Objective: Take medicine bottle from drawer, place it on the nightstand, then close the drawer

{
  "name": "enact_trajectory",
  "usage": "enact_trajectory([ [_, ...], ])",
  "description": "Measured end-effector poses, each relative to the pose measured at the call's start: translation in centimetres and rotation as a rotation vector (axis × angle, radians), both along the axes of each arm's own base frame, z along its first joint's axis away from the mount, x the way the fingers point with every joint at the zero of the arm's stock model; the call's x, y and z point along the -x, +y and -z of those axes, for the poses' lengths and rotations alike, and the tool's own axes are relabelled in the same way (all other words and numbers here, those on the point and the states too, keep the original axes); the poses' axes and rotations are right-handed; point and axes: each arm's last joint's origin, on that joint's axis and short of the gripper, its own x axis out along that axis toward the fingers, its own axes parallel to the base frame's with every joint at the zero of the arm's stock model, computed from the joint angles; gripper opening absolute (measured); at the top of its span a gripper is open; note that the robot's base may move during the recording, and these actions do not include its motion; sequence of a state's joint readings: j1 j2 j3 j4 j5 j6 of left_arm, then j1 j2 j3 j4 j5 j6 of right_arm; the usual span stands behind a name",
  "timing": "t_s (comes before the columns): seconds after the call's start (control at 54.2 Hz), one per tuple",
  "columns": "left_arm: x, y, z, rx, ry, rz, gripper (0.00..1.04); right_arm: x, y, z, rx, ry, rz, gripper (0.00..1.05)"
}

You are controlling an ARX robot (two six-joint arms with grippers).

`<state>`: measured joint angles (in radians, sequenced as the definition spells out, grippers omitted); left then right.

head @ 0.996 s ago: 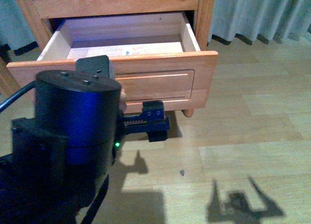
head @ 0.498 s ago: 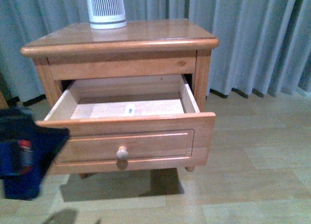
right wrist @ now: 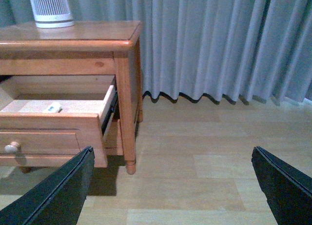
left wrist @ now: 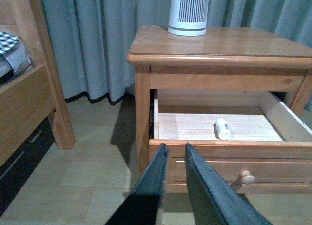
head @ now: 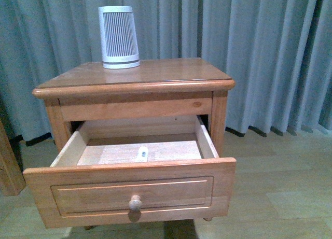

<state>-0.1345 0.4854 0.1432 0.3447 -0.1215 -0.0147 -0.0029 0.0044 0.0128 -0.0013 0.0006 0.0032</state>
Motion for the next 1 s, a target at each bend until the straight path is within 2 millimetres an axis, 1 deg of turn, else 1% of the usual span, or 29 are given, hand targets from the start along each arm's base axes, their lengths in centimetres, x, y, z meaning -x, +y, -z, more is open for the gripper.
enact_trajectory([
  [0.074, 0.3, 0.2, 0.4, 0.000, -0.001, -0.002, 0.04, 0.0, 0.0, 0.0, 0.000, 0.000, 0.000, 0.98],
  [0.092, 0.4, 0.3, 0.5, 0.000, 0.002, 0.005, 0.03, 0.0, 0.0, 0.0, 0.000, 0.000, 0.000, 0.98],
  [0.148, 0.6, 0.9, 0.8, -0.004, 0.002, 0.020, 0.03, 0.0, 0.0, 0.0, 0.000, 0.000, 0.000, 0.98],
  [0.221, 0.8, 1.4, 1.2, -0.004, 0.001, -0.013, 0.03, 0.0, 0.0, 0.0, 0.000, 0.000, 0.000, 0.98],
  [0.406, 1.4, 1.4, 1.9, -0.004, 0.001, -0.009, 0.03, 0.0, 0.0, 0.0, 0.000, 0.000, -0.001, 0.98],
  [0.645, 1.9, 1.4, 2.4, -0.004, -0.002, -0.011, 0.03, 0.0, 0.0, 0.0, 0.000, 0.000, -0.007, 0.98],
  [0.701, 2.1, 1.4, 2.9, -0.004, -0.010, -0.011, 0.03, 0.0, 0.0, 0.0, 0.000, 0.003, -0.011, 0.98],
  [0.738, 2.1, 1.4, 3.2, -0.004, 0.000, -0.010, 0.03, -0.1, 0.0, 0.1, -0.021, 0.065, -0.047, 0.98],
  [0.756, 2.1, 1.4, 3.2, -0.004, 0.000, -0.010, 0.03, -0.1, 0.0, 0.1, -0.051, 0.136, -0.098, 0.98],
  [0.793, 2.2, 1.4, 3.2, -0.004, -0.005, -0.010, 0.08, -0.4, 0.1, -0.5, -0.100, 0.253, -0.172, 0.98],
  [0.848, 2.2, 1.4, 3.1, -0.004, -0.014, -0.010, 0.19, -1.7, 0.3, -2.4, -0.135, 0.317, -0.234, 0.98],
  [0.867, 2.2, 1.4, 3.1, -0.004, -0.014, -0.010, 0.22, -2.3, 0.3, -3.3, -0.134, 0.316, -0.236, 0.98],
  [0.885, 2.2, 1.4, 3.1, -0.004, -0.014, -0.010, 0.24, -2.6, 0.3, -3.8, -0.133, 0.313, -0.236, 0.98],
  [0.959, 2.2, 1.4, 3.1, -0.004, -0.013, -0.009, 0.38, -5.6, 0.5, -7.8, -0.107, 0.273, -0.227, 0.98],
  [0.977, 2.2, 1.4, 3.1, -0.004, -0.014, -0.009, 0.42, -6.0, 0.5, -8.2, -0.103, 0.267, -0.229, 0.98],
  [0.996, 2.2, 1.4, 3.1, -0.004, -0.014, -0.008, 0.44, -7.0, 0.6, -9.1, -0.096, 0.257, -0.233, 0.98],
])
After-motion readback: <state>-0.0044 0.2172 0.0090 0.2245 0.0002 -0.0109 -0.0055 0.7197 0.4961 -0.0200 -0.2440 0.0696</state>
